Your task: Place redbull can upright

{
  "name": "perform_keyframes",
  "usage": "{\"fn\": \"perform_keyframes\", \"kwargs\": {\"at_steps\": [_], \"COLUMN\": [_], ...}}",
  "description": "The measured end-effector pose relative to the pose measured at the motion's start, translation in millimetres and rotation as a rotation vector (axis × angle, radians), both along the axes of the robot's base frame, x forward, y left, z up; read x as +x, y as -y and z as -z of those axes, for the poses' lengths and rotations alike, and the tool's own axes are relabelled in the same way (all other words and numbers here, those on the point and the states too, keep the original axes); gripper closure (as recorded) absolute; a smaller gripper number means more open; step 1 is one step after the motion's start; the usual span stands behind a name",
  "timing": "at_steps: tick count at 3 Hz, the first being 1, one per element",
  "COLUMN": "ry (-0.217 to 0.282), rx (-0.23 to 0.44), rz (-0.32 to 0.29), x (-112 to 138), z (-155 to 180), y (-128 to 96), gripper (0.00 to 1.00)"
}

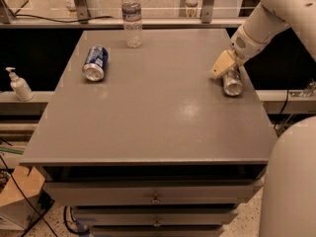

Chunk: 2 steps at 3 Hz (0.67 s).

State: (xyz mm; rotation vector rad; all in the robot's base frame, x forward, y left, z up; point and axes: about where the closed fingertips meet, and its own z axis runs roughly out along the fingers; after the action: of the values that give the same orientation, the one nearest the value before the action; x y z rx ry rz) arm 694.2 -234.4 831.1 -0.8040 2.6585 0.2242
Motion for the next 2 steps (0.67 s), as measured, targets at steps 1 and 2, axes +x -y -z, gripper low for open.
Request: {"fn": "perform_keyframes", "kwargs": {"at_steps": [1, 2], "ry": [-0.001, 0.030], "rx": [-0.049, -0.066], "rz": [-0.008, -0.028], "x": [-1, -1], "z": [-4, -20], "y": [-1, -8], "gripper": [0.65, 0.87]}}
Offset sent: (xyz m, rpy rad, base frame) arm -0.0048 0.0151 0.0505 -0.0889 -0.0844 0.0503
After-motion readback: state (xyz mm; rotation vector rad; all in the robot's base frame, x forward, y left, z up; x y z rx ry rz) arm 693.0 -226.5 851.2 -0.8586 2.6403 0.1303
